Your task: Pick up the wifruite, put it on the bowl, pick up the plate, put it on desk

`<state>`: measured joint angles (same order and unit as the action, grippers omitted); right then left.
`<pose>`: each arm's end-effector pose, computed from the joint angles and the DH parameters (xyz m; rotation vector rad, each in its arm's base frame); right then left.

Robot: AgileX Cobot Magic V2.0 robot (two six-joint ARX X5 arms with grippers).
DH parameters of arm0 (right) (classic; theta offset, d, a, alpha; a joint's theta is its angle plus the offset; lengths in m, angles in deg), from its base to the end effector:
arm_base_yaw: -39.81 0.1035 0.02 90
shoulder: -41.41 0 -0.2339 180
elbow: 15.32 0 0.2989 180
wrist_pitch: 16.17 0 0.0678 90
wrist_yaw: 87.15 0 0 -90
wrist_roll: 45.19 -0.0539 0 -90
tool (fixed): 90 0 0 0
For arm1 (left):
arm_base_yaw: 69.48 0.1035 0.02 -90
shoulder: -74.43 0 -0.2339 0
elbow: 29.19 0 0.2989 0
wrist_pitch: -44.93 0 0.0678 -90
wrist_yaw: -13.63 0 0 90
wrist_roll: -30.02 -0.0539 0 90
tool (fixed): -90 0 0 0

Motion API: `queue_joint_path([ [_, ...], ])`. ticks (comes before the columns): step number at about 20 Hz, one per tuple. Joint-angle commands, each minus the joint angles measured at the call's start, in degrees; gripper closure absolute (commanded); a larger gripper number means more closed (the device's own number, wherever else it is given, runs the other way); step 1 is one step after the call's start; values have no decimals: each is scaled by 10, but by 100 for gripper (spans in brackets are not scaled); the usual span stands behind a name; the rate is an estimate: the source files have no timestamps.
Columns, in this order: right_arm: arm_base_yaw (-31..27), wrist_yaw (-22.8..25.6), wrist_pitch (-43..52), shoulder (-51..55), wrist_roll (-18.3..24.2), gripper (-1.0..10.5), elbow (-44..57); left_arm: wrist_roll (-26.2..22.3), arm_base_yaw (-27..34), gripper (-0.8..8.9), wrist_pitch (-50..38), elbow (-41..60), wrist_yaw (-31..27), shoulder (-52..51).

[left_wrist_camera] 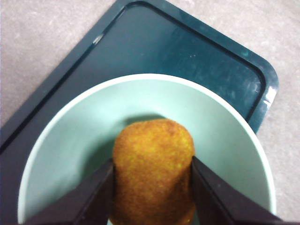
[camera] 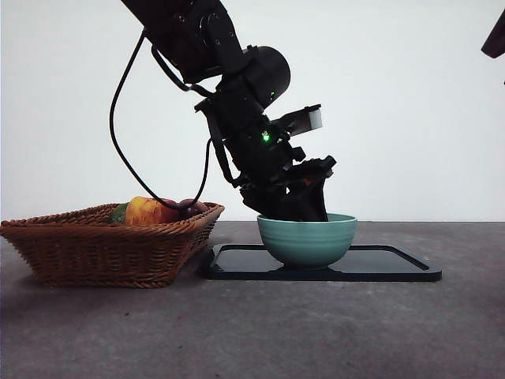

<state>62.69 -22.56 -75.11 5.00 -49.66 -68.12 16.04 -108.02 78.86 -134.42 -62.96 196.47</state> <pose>0.1793 0.1008 0.2479 0.0867 0.7950 0.7727 0.3882 -0.3252 0.1222 0.4113 0.7885 -0.9535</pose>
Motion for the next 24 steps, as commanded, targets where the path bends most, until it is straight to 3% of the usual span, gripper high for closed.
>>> queue_joint_path([
  [1,3,-1,2,-2,7,734,-4,2,-7,659,7,-31,-1,6],
  [8,3,-1,2,-2,7,734,-4,52,-4,659,17,-41,-1,-99],
  [16,3,-1,2,-2,7,734,-4,150,13,659,130,-41,-6,-319],
  [20,3,-1,2,-2,7,734,-4,182,28,659,226,-40,-95,-412],
  [24,3,-1,6,-2,9,734,-4,209,48,659,274,-19,-144,-462],
])
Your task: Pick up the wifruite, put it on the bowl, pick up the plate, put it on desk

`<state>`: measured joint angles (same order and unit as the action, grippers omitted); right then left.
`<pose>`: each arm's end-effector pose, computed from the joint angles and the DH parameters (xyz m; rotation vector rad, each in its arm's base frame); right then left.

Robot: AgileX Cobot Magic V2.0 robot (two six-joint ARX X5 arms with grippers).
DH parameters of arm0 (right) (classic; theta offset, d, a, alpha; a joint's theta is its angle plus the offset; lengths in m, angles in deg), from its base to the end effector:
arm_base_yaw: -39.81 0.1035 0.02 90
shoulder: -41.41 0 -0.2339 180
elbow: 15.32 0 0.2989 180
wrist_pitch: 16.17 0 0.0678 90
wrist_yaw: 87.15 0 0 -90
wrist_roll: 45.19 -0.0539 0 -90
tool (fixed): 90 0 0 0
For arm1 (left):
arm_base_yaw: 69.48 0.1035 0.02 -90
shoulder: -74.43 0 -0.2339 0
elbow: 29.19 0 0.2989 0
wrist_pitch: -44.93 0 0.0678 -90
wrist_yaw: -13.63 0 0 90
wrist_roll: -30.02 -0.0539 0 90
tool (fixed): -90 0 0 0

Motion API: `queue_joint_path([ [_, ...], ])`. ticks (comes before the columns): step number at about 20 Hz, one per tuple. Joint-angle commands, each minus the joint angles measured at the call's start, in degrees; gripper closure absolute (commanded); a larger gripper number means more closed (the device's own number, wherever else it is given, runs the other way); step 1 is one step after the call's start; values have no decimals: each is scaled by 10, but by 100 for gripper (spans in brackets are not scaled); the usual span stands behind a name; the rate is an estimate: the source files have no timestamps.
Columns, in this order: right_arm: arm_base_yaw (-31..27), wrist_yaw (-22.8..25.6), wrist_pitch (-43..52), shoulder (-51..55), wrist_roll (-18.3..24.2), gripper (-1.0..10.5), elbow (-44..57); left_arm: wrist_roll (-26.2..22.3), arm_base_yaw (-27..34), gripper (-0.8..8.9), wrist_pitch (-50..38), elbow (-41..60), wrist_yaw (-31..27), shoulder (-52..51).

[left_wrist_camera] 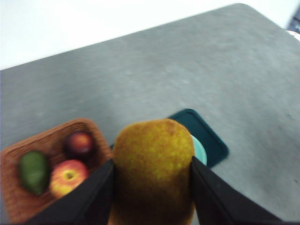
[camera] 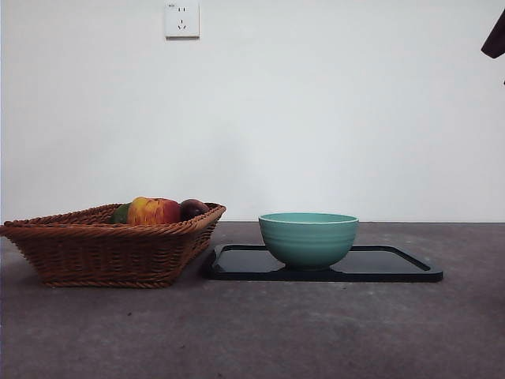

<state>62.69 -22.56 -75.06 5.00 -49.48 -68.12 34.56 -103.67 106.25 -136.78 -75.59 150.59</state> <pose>0.1793 0.1008 0.2480 0.0839 0.7929 0.7740 0.2681 -0.1830 0.4258 0.0771 0.5302 -0.5753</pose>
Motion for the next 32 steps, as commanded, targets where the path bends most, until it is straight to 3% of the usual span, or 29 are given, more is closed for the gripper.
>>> queue_joint_path([
  [1,3,-1,5,-2,7,734,-4,31,11,659,-2,25,-25,-16],
  [6,3,-1,5,-2,7,734,-4,66,54,659,-63,183,-26,-54],
  [11,3,-1,5,-2,7,734,-4,153,81,659,-215,354,-26,-53],
  [14,3,-1,5,-2,7,734,-4,159,91,659,-285,419,-38,-38],
  [25,3,-1,5,-2,7,734,-4,99,103,659,-366,433,-56,116],
  [30,3,-1,6,-2,7,734,-4,96,102,657,-371,433,-55,150],
  [32,3,-1,6,-2,7,734,-4,97,102,591,-371,433,-55,150],
])
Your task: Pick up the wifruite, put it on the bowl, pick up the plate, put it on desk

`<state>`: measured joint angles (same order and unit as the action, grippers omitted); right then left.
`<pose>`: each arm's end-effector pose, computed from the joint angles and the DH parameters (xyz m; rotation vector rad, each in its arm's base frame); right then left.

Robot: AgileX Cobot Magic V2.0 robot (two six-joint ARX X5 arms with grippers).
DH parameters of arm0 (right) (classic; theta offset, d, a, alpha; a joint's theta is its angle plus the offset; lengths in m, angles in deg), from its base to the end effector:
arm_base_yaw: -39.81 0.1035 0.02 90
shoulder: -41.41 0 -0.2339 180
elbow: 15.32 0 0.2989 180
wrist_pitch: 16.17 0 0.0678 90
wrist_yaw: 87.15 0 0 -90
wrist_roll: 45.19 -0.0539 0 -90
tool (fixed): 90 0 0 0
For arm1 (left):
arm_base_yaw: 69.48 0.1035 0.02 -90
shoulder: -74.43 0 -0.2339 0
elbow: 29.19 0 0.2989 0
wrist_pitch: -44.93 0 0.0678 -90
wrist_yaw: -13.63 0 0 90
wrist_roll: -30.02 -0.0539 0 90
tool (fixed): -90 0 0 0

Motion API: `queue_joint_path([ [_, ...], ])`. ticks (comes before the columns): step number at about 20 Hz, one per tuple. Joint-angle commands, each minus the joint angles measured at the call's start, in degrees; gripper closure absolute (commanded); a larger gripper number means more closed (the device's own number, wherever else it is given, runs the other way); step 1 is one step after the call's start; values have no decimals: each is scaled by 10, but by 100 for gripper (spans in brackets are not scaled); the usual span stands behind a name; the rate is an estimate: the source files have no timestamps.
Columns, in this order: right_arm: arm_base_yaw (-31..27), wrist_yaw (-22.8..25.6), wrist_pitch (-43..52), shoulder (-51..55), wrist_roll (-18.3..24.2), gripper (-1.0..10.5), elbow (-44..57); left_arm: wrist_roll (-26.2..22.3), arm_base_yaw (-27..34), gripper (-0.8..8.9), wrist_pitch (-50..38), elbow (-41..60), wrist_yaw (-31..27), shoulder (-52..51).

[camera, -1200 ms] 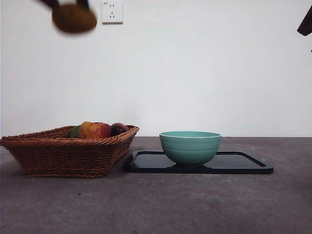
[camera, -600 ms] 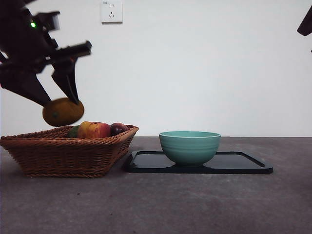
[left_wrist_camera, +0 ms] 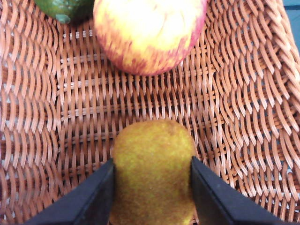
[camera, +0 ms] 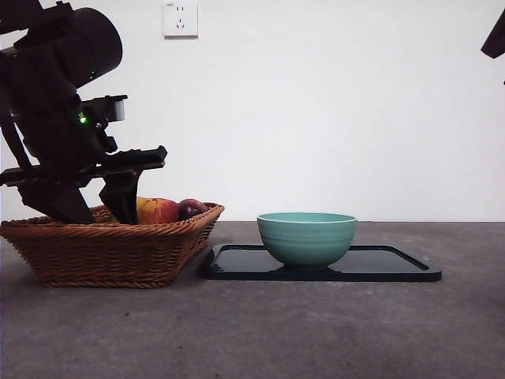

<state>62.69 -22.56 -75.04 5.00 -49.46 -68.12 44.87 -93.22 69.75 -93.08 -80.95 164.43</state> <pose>0.1793 0.1008 0.2480 0.0836 0.7924 0.7742 0.3358 -0.1430 0.1115 -0.0223 0.8968 -0.1971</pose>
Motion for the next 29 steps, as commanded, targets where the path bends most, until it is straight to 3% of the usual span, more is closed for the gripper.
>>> queue_joint_path([
  [1,3,-1,6,-2,7,734,-4,-6,-2,522,-6,-5,-1,11],
  [3,3,-1,5,-2,7,734,-4,-6,-3,460,-4,-5,-1,11],
  [13,3,-1,12,-2,7,734,-4,-7,-7,461,47,-14,5,-92],
  [24,3,-1,12,-2,7,734,-4,-36,-19,469,152,-14,258,-307],
  [29,3,-1,12,-2,7,734,-4,-91,-19,470,239,-14,335,-365],
])
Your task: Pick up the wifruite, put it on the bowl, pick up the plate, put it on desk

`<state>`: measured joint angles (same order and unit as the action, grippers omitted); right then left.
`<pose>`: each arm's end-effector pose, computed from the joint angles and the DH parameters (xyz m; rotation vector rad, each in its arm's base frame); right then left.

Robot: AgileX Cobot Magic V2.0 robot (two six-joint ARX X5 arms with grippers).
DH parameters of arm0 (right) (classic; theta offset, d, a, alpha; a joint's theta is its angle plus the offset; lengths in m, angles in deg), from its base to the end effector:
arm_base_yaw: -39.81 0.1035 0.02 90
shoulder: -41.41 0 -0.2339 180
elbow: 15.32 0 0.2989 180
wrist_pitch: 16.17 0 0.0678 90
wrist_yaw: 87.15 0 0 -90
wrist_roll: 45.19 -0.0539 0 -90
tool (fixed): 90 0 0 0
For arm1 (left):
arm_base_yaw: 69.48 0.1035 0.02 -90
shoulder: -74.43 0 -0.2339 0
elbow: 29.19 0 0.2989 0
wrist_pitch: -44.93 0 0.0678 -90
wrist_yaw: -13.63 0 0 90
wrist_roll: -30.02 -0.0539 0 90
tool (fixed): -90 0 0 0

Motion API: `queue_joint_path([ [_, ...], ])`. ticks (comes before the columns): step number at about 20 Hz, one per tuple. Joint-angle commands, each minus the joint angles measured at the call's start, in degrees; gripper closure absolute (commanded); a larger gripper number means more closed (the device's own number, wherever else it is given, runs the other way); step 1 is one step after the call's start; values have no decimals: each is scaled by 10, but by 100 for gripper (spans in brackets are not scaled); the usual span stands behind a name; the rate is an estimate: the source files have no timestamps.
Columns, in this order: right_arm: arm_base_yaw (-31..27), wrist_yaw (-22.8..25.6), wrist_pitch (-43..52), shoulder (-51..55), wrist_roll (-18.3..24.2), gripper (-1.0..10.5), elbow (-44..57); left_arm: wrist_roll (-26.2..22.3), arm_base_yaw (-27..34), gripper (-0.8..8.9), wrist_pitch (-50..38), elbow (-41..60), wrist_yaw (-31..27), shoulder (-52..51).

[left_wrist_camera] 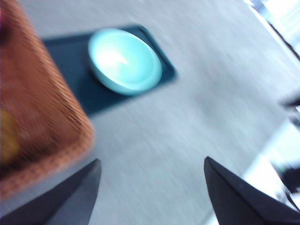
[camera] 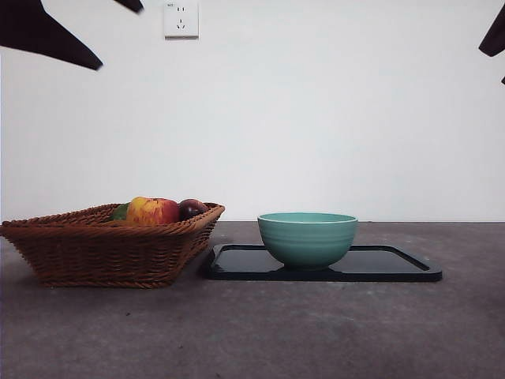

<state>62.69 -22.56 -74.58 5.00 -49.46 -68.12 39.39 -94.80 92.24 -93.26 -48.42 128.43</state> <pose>0.1799 0.1010 0.2487 0.0835 0.7842 0.7754 0.2321 -0.1377 0.2751 -0.1615 0.7449 -0.8389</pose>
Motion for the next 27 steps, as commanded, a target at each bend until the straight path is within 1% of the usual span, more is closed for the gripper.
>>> queue_joint_path([
  [1,3,-1,8,-2,7,734,-4,-47,-3,470,30,-12,10,-11],
  [6,3,-1,8,-2,7,734,-4,-71,-3,470,72,-12,10,-16],
  [14,3,-1,8,-2,6,734,-4,-73,-3,470,71,-12,10,-16],
  [16,3,-1,9,-2,0,734,-4,-73,-3,470,71,-12,10,-16],
  [18,3,1,19,-2,-29,734,-4,-73,-3,470,71,-12,10,-16],
  [20,3,19,46,-3,-76,723,-5,-73,-3,470,71,-12,10,-16],
  [22,2,31,82,-9,-108,712,-12,-73,-3,470,71,-12,10,-16],
  [24,2,56,100,-33,-123,705,-33,-73,-3,470,71,-12,10,-16],
  [26,1,84,102,-74,-123,653,-68,-73,-3,470,71,-12,10,-16],
  [27,1,95,105,-101,-122,648,-89,-75,-3,470,71,-12,10,-16],
])
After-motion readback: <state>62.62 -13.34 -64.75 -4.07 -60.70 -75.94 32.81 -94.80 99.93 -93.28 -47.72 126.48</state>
